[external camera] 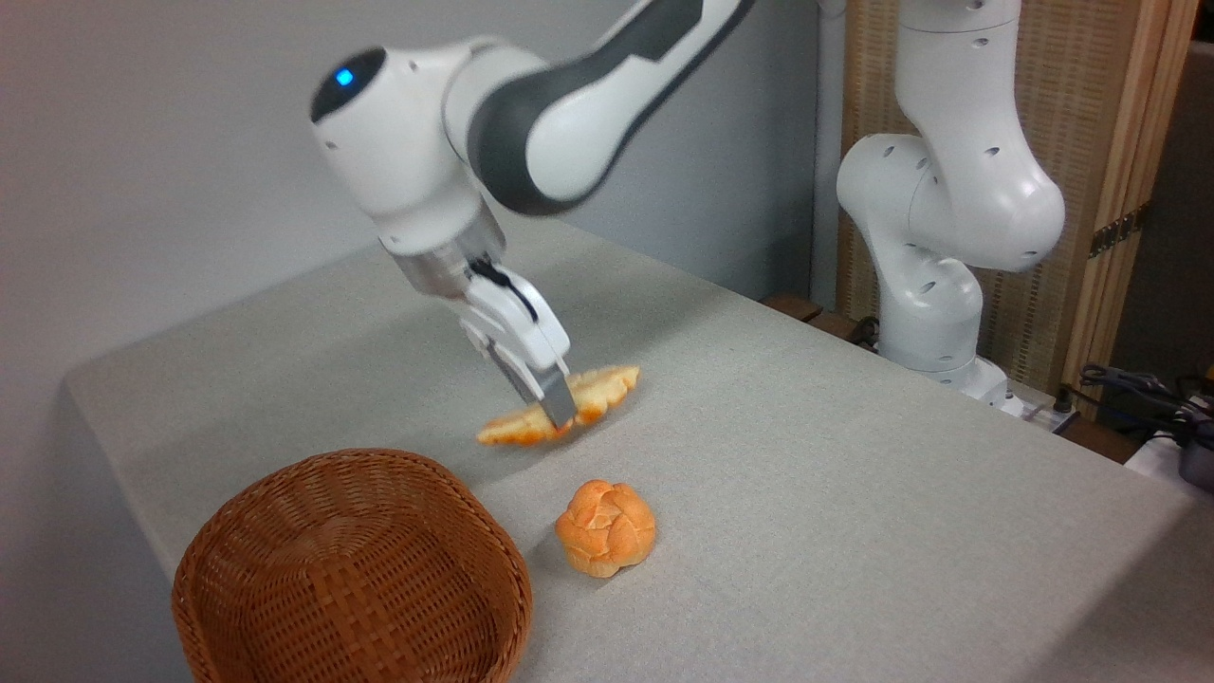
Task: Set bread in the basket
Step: 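Carry the held loaf over the wicker basket and lower it inside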
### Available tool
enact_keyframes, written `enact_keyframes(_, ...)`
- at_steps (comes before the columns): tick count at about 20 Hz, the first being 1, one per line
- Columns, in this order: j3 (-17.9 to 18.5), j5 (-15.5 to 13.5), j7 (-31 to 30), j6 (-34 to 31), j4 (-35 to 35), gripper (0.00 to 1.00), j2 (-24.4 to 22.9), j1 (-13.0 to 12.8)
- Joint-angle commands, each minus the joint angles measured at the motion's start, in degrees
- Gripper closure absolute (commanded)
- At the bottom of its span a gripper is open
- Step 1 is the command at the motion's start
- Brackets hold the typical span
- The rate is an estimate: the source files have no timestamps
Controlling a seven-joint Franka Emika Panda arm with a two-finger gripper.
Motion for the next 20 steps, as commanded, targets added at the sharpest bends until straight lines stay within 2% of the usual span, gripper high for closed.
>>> enact_keyframes(1, 0.5, -0.3, 0.4, -7.9, 11.9, 0.94, 3.5, 0.0)
enact_keyframes(3, 1.7, -0.2, 0.7, -7.9, 14.7, 0.94, 4.0, 0.1)
enact_keyframes(5, 3.6, -1.0, 3.9, -6.7, 19.9, 0.87, 5.8, 0.2)
enact_keyframes(6, 4.3, -1.0, 6.0, -5.1, 22.4, 0.87, 7.0, 0.2)
enact_keyframes(7, 4.5, -1.1, 7.2, -3.0, 23.9, 0.87, 7.9, 0.6)
enact_keyframes(11, 4.6, -1.5, 9.7, 12.9, 24.1, 0.88, 11.7, 0.6)
enact_keyframes(13, 4.4, -1.2, 12.2, 16.7, 24.1, 0.86, 13.9, 0.6)
enact_keyframes(14, 4.2, -0.9, 12.5, 17.3, 24.1, 0.77, 14.7, 0.6)
enact_keyframes(15, 4.0, -0.5, 12.5, 18.2, 24.1, 0.64, 15.4, 0.6)
enact_keyframes(16, 3.9, -0.6, 12.5, 19.8, 24.1, 0.57, 15.9, 0.6)
enact_keyframes(17, 3.9, -0.6, 12.4, 21.1, 24.1, 0.4, 16.3, 0.6)
enact_keyframes(18, 3.9, -0.5, 12.4, 21.6, 24.1, 0.36, 16.5, 0.6)
enact_keyframes(20, 3.9, -0.5, 12.2, 21.6, 24.1, 0.16, 16.6, 0.6)
